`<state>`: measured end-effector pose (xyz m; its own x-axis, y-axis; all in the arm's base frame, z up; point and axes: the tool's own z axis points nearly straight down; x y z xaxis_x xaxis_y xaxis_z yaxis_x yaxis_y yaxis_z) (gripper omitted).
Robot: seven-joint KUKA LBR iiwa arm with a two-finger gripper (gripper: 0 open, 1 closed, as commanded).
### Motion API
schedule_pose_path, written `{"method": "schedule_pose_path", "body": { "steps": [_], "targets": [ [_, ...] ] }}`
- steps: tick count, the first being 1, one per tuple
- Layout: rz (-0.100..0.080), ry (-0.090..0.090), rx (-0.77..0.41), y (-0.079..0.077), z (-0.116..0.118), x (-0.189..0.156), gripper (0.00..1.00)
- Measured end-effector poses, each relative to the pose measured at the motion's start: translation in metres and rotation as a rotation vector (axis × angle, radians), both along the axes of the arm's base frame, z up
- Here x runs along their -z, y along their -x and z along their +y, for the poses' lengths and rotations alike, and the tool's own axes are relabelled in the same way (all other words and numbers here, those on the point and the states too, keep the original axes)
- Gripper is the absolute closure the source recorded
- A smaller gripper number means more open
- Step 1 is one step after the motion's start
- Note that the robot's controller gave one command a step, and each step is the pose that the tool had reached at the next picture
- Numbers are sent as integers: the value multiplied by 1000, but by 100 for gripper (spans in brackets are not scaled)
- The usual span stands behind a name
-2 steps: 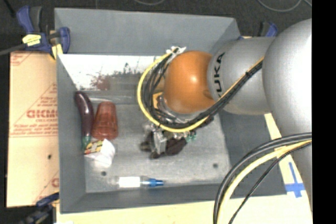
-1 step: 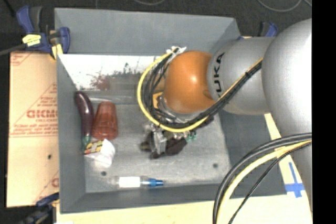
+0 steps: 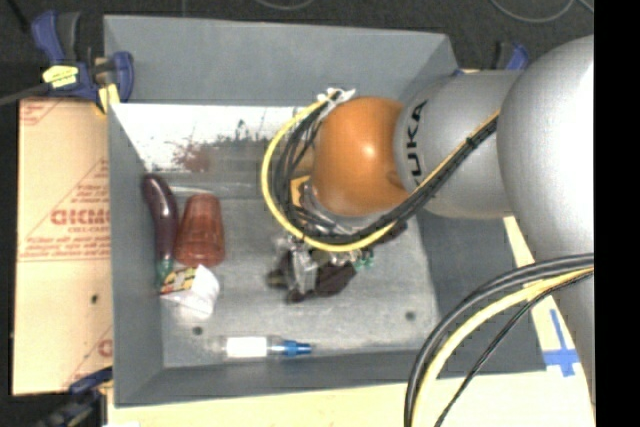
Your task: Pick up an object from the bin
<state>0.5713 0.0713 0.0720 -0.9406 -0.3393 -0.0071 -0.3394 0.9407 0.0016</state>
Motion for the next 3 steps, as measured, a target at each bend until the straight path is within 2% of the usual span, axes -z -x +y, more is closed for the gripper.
{"method": "schedule_pose_path", "body": {
  "steps": [3],
  "targets": [
    [1, 0, 3, 0, 0, 0, 100]
  ]
}}
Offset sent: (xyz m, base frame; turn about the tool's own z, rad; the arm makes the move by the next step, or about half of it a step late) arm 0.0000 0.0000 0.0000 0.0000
